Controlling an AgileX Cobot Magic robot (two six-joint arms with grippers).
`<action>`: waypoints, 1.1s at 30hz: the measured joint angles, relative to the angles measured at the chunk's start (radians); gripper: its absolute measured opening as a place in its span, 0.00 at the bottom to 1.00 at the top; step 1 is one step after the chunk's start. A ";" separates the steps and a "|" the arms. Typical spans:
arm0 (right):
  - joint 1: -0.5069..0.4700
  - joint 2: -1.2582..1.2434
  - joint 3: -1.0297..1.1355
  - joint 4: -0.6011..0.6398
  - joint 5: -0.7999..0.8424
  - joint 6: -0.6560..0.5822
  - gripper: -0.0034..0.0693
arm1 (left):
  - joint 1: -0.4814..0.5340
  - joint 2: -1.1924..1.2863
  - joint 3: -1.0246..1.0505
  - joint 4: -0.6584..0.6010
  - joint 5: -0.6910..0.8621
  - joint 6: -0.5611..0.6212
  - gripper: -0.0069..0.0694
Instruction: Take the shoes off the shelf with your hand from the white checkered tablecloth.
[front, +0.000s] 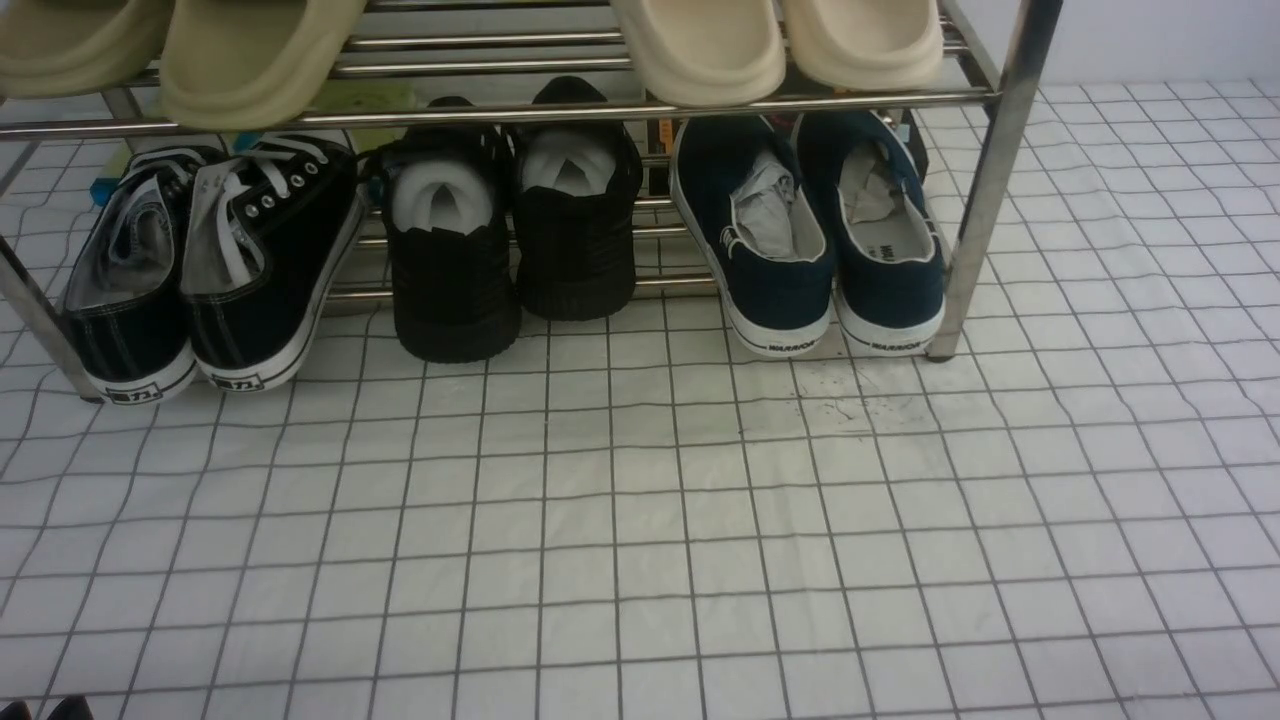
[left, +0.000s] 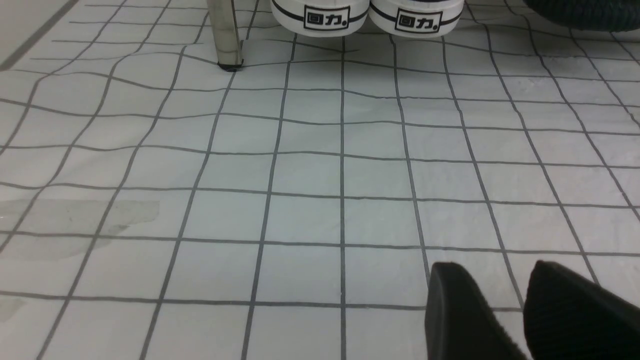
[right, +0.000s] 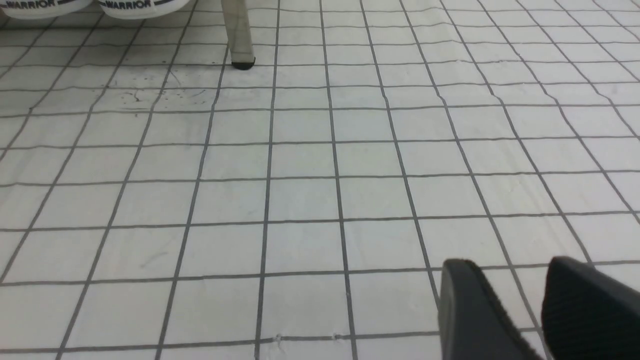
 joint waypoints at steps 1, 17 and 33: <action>0.000 0.000 0.000 0.024 -0.006 0.039 0.38 | 0.000 0.000 0.000 0.000 0.000 0.000 0.41; 0.000 0.000 -0.023 0.609 -0.029 0.487 0.33 | 0.000 0.000 0.000 0.000 0.000 0.000 0.41; 0.000 0.873 -0.727 0.435 0.628 -0.123 0.05 | 0.000 0.000 0.000 0.000 0.000 0.000 0.41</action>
